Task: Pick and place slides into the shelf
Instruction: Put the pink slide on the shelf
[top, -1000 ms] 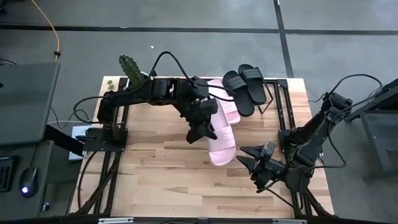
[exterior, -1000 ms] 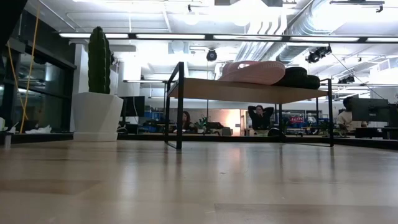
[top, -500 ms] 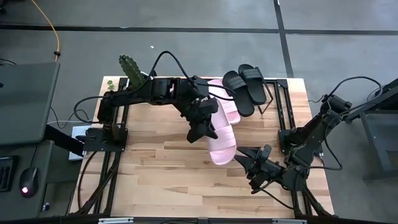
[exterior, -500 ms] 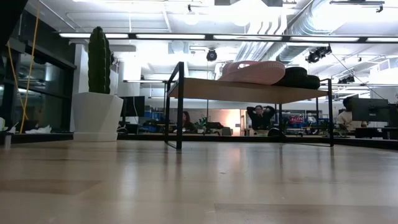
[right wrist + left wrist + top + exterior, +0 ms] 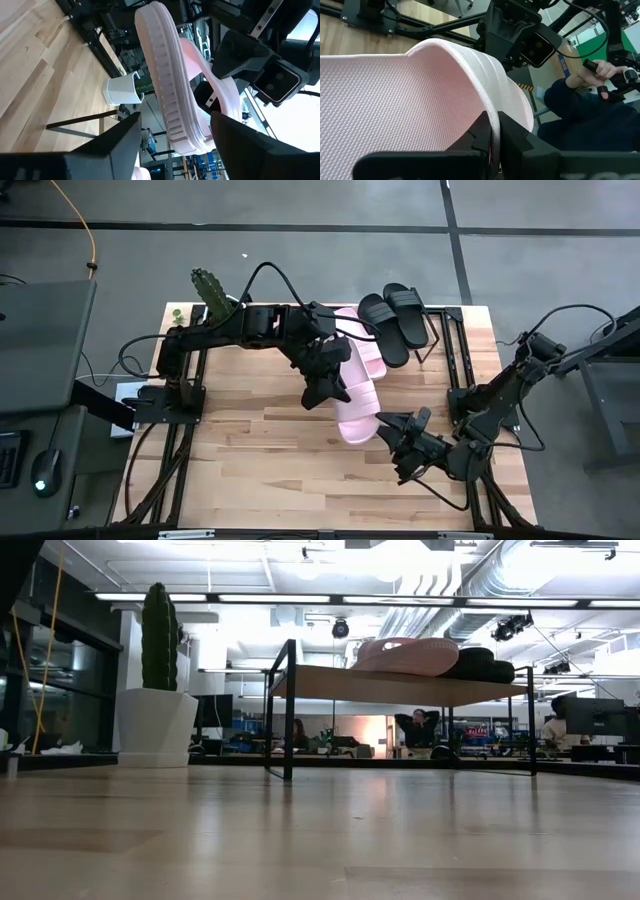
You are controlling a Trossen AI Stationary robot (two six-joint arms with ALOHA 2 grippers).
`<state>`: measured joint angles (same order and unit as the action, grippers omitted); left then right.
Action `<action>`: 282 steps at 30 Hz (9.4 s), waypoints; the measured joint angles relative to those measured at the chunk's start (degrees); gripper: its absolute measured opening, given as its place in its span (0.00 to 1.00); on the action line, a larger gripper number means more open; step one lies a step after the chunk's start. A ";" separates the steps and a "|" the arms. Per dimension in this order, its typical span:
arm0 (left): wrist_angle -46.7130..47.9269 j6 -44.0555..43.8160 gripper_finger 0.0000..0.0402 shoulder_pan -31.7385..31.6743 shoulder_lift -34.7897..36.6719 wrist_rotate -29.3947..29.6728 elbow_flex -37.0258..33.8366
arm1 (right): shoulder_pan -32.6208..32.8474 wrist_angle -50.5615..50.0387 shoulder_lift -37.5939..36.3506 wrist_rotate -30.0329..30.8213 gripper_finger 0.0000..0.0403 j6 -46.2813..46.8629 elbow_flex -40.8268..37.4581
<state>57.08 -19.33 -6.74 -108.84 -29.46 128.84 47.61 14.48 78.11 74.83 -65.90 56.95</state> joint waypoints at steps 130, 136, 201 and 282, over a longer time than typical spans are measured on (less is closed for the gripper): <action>-5.99 8.48 0.52 -4.85 3.23 -0.24 6.16 | -57.66 -16.18 -9.17 -78.15 0.01 15.01 -0.02; -5.88 8.57 0.52 -4.85 3.23 -0.84 6.16 | -58.63 -14.75 -5.79 -79.60 0.01 15.99 -0.02; -4.46 8.57 0.52 -4.83 3.23 -1.61 6.16 | -58.41 -26.73 -4.52 -84.98 0.49 32.49 0.00; -2.99 9.03 0.52 -4.82 3.21 -1.35 6.14 | -53.96 -19.37 6.33 -77.37 0.00 46.42 0.00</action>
<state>54.09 -10.31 -11.56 -105.62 -30.81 134.98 -6.35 -4.89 84.43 -2.54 -19.49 56.95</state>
